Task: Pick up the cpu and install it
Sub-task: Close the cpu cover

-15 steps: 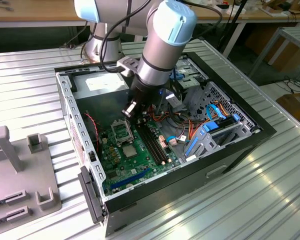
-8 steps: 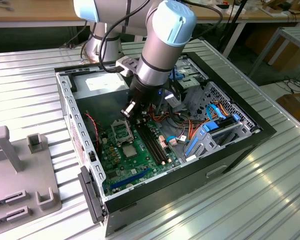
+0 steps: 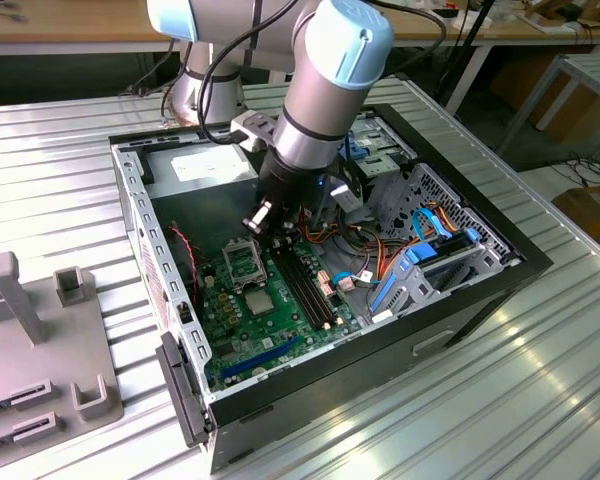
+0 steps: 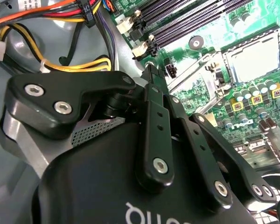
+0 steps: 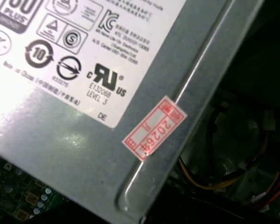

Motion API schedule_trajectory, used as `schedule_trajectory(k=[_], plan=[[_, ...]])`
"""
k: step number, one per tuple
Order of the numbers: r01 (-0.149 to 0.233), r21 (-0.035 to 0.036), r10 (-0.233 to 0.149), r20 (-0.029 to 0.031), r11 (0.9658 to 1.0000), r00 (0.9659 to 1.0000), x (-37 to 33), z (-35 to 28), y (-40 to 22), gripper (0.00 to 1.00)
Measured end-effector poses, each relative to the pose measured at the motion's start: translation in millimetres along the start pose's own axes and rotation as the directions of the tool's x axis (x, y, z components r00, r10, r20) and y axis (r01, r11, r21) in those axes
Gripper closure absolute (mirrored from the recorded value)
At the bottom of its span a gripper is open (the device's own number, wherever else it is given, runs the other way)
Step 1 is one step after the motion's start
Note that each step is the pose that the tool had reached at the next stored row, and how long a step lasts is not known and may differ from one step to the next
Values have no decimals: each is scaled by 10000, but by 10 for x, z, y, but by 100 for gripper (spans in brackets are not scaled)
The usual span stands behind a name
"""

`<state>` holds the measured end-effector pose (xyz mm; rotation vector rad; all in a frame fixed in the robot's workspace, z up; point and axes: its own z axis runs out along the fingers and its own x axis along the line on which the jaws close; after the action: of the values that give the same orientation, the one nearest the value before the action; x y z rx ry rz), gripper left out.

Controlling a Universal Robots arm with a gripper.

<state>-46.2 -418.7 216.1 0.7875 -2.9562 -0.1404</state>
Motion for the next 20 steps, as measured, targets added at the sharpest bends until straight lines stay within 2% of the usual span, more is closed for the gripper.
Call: schedule_trajectory(k=[7, 13, 15, 20], plan=[[200, 19, -200, -26, 9998, 9998, 3, -61, 7, 89], [369, 127, -367, -107, 9992, 9993, 5, -87, 9, 89], [478, 186, -475, -153, 9987, 9988, 6, -108, 12, 89], [637, 260, -631, -214, 9976, 9978, 9, -169, 19, 89]])
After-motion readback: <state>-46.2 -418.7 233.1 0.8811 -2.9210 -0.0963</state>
